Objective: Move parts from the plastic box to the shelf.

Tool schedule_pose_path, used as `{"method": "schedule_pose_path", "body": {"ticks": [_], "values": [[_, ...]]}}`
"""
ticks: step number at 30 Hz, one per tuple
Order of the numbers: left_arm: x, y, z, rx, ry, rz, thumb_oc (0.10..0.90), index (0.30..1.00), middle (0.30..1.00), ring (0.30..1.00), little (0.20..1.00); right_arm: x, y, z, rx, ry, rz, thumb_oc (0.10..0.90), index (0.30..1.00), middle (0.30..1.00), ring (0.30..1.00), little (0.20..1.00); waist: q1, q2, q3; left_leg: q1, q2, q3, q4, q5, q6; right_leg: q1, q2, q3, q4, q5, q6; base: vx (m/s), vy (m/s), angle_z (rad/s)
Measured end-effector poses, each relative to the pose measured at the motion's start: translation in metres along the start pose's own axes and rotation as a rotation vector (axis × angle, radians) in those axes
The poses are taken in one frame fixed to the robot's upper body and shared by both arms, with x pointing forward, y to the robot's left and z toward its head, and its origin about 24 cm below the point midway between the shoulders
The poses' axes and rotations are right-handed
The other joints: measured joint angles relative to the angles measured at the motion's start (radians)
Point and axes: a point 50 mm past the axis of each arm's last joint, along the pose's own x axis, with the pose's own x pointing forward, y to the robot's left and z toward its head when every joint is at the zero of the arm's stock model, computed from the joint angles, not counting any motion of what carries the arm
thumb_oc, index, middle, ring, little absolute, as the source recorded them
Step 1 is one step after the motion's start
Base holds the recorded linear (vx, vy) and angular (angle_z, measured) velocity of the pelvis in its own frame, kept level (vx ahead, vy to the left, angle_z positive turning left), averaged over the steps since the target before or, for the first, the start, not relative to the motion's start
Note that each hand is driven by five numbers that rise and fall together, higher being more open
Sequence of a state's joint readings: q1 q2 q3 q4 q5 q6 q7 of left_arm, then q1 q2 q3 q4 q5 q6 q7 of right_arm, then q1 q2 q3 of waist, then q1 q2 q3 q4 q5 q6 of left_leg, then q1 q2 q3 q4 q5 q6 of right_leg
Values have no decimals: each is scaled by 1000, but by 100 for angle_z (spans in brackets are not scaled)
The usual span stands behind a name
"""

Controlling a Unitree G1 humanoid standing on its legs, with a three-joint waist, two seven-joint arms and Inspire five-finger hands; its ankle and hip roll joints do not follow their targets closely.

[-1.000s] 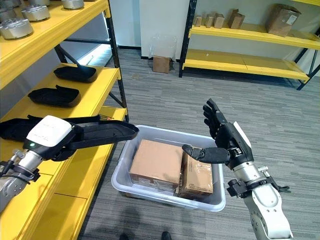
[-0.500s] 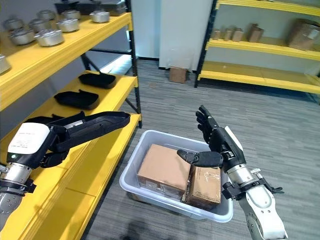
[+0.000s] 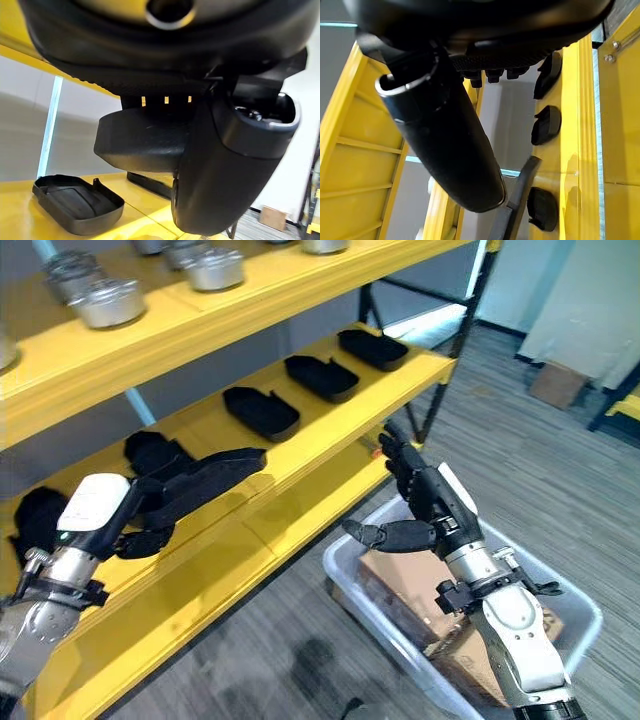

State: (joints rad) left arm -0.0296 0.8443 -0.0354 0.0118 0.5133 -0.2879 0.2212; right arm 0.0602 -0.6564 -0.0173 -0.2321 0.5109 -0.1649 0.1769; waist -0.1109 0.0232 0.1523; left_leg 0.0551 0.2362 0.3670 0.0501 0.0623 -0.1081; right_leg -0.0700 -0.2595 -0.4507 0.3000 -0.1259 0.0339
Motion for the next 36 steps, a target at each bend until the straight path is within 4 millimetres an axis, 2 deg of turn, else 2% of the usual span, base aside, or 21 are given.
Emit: {"method": "schedule_pose_path", "body": {"ticks": [1, 2, 6, 10, 12, 18, 24, 26, 27, 28, 29, 30, 31, 32, 33, 34, 35, 36], "values": [[5, 2, 3, -6, -12, 18, 400, 300, 300, 300, 300, 0, -1, -1, 7, -5, -14, 900, 1000, 1000, 1000, 1000, 15, 10, 1, -5, 0, -8, -33, -18, -12, 3, -5, -19, -1, 29, 48, -34, 286, 59], [8, 3, 5, -6, -23, 24, 400, 300, 300, 300, 300, -1, 0, -2, 14, -2, -26, 900, 1000, 1000, 1000, 1000, 11, 8, 0, -18, -6, -19, -41, -13, -15, 3, -12, -36, -2, 33, 49, -11, 300, 65], [8, 3, 6, -7, -28, 22, 400, 300, 300, 300, 300, -2, 2, -4, 6, 2, -33, 900, 1000, 1000, 1000, 1000, 48, 2, -3, -38, -49, -58, -33, -15, 1, 21, -59, -57, -1, 45, 68, 20, 205, 31], [7, 3, 6, -5, -28, 19, 400, 300, 300, 300, 300, -5, 4, -10, 5, 21, -56, 900, 1000, 1000, 1000, 1000, 66, -4, -7, -38, -77, -84, -40, -19, 22, 50, -74, -81, -20, 60, 83, 51, 214, 27], [7, 3, 6, -5, -30, 19, 400, 300, 300, 300, 300, -5, 6, -11, 2, 22, -61, 900, 1000, 1000, 1000, 1000, 86, -15, -16, -45, -89, -89, -46, -20, 28, 53, -87, -85, -29, 67, 93, 53, 123, 14], [6, 3, 6, -4, -31, 17, 400, 300, 300, 300, 300, -5, 10, -13, -4, 27, -51, 900, 1000, 1000, 1000, 1000, 94, -71, -66, -76, -137, -152, -36, -8, 41, 83, -120, -141, -49, 80, 110, 72, 145, 36], [6, 4, 6, 2, -30, 22, 400, 300, 300, 300, 300, 0, 25, -17, 6, 39, 13, 900, 1000, 1000, 1000, 1000, 128, -78, -73, -149, -196, -211, 43, -36, 78, 121, -173, -189, -59, 97, 132, 71, 240, 43], [7, 5, 5, 6, -29, 25, 400, 300, 300, 300, 300, 0, 29, -18, 10, 40, 33, 900, 1000, 1000, 1000, 1000, 139, -79, -75, -179, -224, -216, 89, -77, 103, 125, -202, -195, -46, 111, 144, 117, 341, 43], [8, 5, 5, 7, -31, 27, 400, 300, 300, 300, 300, 1, 29, -17, 7, 39, 37, 900, 1000, 1000, 1000, 1000, 124, -73, -78, -217, -236, -217, 169, -101, 133, 123, -236, -182, 3, 112, 145, 38, 287, 66], [7, 4, 5, 6, -29, 27, 400, 300, 300, 300, 300, 0, 32, -19, 14, 48, 41, 900, 1000, 1000, 1000, 1000, 114, -69, -85, -220, -258, -229, 178, -126, 140, 122, -255, -147, 38, 133, 118, 75, 365, 93], [9, 5, 5, 7, -32, 32, 400, 300, 300, 300, 300, -2, 34, -20, 13, 53, 53, 900, 1000, 1000, 1000, 1000, 87, -59, -88, -212, -270, -265, 165, -117, 159, 84, -256, -11, 100, 162, 67, -9, 164, 81], [9, 6, 5, 11, -31, 33, 400, 300, 300, 300, 300, -2, 37, -21, 16, 59, 62, 900, 1000, 1000, 1000, 1000, 83, -58, -91, -206, -272, -273, 147, -98, 178, 61, -255, 59, 118, 148, 70, 97, 226, 75], [11, 9, 4, 13, -28, 48, 400, 300, 300, 300, 300, -4, 39, -22, 19, 66, 87, 900, 1000, 1000, 1000, 1000, 69, -49, -92, -199, -278, -315, 104, -75, 203, 6, -184, 222, 150, 91, 84, 64, 138, 59], [12, 10, 4, 14, -26, 56, 400, 300, 300, 300, 300, -6, 41, -23, 24, 71, 94, 900, 1000, 1000, 1000, 1000, 57, -38, -86, -190, -277, -341, 78, -56, 227, -22, -117, 302, 161, 55, 89, 128, 171, 57], [15, 12, 2, 25, -17, 59, 400, 300, 300, 300, 300, -8, 41, -26, 26, 85, 103, 900, 1000, 1000, 1000, 1000, 52, -31, -77, -168, -264, -365, 21, -26, 234, -69, -22, 358, 171, -4, 78, 44, 20, 44], [14, 13, 1, 33, -14, 53, 400, 300, 300, 300, 300, -9, 40, -26, 22, 89, 106, 900, 1000, 1000, 1000, 1000, 44, -33, -70, -148, -274, -376, -8, -9, 241, -109, 13, 353, 169, -23, 68, 72, 10, 68], [15, 10, 0, 21, -2, 51, 400, 300, 300, 300, 300, -11, 38, -26, 21, 92, 92, 900, 1000, 1000, 1000, 1000, 12, -24, -55, -139, -274, -409, -8, -4, 237, -121, 80, 356, 122, -27, 57, 85, -57, 83], [15, 8, 2, 18, -9, 46, 400, 300, 300, 300, 300, -13, 37, -27, 17, 97, 88, 900, 1000, 1000, 1000, 1000, -12, -36, -47, -124, -301, -422, -23, -8, 244, -184, 97, 358, 79, -9, 50, 143, -97, 80]]}}
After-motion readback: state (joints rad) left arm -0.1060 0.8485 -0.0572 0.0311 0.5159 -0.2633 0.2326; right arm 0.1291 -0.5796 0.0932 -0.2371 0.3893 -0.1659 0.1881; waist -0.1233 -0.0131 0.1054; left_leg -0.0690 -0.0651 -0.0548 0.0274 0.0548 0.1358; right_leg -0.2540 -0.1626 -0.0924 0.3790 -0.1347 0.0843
